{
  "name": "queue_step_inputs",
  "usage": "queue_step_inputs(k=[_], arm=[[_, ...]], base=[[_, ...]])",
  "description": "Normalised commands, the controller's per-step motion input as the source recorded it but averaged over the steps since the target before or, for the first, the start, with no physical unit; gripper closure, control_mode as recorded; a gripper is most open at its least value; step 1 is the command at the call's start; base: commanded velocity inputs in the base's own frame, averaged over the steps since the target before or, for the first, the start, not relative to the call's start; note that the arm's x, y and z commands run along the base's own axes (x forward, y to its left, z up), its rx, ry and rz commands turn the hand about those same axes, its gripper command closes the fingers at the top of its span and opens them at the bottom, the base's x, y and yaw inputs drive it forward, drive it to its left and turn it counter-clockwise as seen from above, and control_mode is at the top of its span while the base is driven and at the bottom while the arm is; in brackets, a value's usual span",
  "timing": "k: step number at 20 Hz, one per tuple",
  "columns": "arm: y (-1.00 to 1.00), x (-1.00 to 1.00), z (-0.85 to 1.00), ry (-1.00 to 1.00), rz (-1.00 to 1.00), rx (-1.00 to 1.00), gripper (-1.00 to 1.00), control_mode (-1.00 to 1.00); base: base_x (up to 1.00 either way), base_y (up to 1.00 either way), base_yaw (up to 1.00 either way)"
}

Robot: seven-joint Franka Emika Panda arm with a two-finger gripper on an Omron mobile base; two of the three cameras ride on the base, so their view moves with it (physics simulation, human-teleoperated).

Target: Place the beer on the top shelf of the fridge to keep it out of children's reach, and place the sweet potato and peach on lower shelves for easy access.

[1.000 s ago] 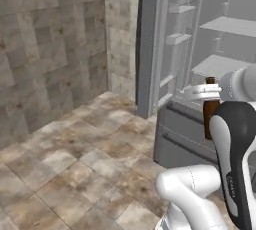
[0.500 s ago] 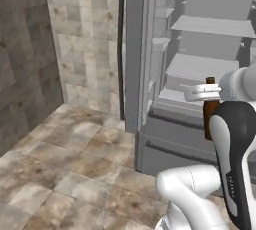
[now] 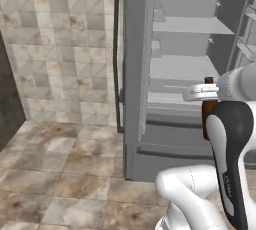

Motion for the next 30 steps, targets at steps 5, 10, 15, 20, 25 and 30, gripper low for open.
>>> queue_step_inputs(k=[5,10,15,20,25,30], arm=[[0.0,0.0,0.0,0.0,0.0,0.0,1.0,1.0],[0.0,0.0,0.0,0.0,0.0,0.0,1.0,1.0],[0.0,0.0,0.0,0.0,0.0,0.0,1.0,1.0],[0.0,0.0,0.0,0.0,0.0,0.0,1.0,1.0],[0.0,0.0,0.0,0.0,0.0,0.0,1.0,1.0],[0.0,0.0,0.0,0.0,0.0,0.0,1.0,1.0]], base=[[0.34,0.07,-0.39],[0.32,0.0,-0.28],[0.34,0.0,-0.22],[0.35,0.0,-0.16],[0.45,0.0,-0.11],[0.63,0.0,-0.09]])
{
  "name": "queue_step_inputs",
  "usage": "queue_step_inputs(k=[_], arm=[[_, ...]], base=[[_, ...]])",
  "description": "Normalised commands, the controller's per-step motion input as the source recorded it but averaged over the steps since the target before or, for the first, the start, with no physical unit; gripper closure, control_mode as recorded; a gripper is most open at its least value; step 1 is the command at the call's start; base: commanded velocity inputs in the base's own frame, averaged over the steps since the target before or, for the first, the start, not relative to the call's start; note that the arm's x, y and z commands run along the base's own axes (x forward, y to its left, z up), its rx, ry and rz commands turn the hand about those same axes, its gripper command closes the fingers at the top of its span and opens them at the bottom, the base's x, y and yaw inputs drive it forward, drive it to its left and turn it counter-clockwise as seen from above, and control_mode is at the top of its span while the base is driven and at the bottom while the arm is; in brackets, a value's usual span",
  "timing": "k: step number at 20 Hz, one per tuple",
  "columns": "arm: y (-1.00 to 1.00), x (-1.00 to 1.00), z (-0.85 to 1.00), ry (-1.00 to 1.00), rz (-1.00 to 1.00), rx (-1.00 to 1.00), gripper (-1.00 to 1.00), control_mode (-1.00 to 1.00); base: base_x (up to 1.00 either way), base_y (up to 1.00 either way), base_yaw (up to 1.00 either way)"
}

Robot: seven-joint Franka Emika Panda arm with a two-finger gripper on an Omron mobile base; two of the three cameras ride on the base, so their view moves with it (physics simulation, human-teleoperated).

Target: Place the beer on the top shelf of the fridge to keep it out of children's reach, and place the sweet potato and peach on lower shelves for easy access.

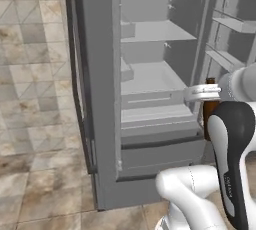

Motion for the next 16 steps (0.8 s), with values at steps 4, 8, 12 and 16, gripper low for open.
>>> queue_step_inputs(k=[4,8,12,16], arm=[[0.0,0.0,0.0,0.0,0.0,0.0,1.0,1.0],[0.0,0.0,0.0,0.0,0.0,0.0,1.0,1.0],[0.0,0.0,0.0,0.0,0.0,0.0,1.0,1.0],[0.0,0.0,0.0,0.0,0.0,0.0,1.0,1.0]], base=[[0.7,-0.03,-0.07],[0.72,-0.06,-0.06],[0.66,-0.06,-0.07],[0.57,-0.09,-0.07]])
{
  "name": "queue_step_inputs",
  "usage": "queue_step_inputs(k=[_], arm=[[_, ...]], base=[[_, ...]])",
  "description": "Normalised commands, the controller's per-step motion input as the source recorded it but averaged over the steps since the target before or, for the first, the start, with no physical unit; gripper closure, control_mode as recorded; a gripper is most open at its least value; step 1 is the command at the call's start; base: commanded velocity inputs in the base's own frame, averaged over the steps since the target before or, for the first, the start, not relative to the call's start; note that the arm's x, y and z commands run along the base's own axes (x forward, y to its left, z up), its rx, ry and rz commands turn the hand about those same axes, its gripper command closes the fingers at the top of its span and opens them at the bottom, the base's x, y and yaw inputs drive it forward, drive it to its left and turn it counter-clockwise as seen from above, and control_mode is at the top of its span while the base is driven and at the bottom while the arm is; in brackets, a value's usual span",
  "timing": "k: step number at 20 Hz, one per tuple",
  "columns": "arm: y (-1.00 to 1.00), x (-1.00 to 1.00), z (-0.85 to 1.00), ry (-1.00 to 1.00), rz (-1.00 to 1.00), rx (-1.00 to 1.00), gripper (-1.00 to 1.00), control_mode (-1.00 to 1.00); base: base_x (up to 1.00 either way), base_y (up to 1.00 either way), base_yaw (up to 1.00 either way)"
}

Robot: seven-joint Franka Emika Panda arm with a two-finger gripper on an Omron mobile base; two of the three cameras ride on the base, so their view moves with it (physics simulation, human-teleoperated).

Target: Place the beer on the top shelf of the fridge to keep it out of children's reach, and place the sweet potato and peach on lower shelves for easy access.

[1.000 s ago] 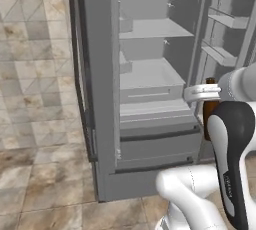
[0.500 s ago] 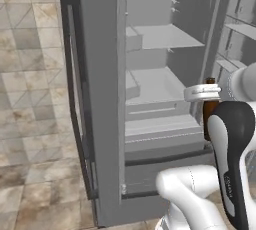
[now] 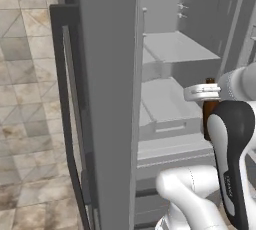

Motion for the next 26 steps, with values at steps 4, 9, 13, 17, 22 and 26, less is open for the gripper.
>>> queue_step_inputs(k=[4,9,13,17,22,26], arm=[[0.0,0.0,0.0,0.0,0.0,0.0,1.0,1.0],[0.0,0.0,0.0,0.0,0.0,0.0,1.0,1.0],[-0.01,0.15,0.0,-0.13,-0.04,0.01,1.0,-1.0],[-0.01,0.14,0.11,-0.33,-0.06,0.02,1.0,-1.0],[0.0,0.04,0.29,-0.44,0.0,0.04,1.0,-1.0],[0.0,0.08,0.43,-0.36,-0.01,0.01,1.0,-1.0]], base=[[0.48,-0.1,-0.08],[0.4,-0.1,-0.08],[0.17,-0.04,-0.04],[0.0,0.0,0.0],[0.0,0.0,0.0],[0.0,0.0,0.0]])
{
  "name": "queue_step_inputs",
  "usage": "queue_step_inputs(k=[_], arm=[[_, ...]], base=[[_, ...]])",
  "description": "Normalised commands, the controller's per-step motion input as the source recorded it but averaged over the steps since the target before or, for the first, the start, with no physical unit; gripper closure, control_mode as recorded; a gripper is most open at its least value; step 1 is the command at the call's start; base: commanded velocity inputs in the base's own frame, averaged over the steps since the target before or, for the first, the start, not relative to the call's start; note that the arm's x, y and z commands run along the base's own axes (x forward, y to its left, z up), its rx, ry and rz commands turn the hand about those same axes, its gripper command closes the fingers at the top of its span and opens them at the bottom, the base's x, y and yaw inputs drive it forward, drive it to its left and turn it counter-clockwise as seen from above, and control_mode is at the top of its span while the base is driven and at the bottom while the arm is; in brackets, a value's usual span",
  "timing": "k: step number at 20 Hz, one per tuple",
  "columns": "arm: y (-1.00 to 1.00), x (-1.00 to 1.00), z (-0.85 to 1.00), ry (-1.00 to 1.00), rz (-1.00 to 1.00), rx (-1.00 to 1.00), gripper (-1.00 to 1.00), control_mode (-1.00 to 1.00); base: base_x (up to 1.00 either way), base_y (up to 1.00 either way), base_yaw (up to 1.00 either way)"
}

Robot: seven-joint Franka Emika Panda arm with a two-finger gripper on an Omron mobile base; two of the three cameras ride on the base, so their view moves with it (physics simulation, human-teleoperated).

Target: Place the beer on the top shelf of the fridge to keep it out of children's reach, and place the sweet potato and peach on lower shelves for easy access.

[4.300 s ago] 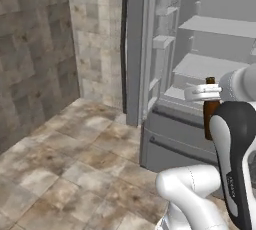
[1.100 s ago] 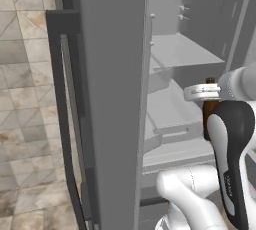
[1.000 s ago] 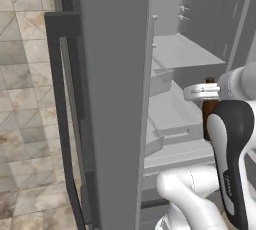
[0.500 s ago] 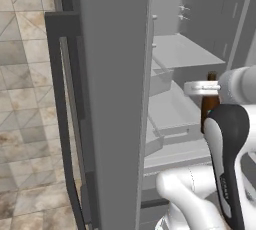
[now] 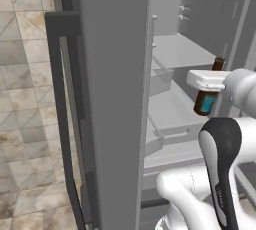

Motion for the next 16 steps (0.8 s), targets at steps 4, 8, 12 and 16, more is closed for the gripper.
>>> queue_step_inputs(k=[4,8,12,16], arm=[[-0.01,0.14,0.64,-0.11,-0.04,0.0,1.0,-1.0],[-0.03,0.17,0.79,0.0,-0.03,0.0,1.0,-1.0],[-0.16,0.21,0.71,0.0,0.0,0.0,1.0,-1.0],[-0.24,0.28,0.39,0.0,0.0,0.0,1.0,-1.0]], base=[[0.0,0.0,0.0],[0.0,0.0,0.0],[0.0,0.0,0.0],[0.0,0.0,0.0]])
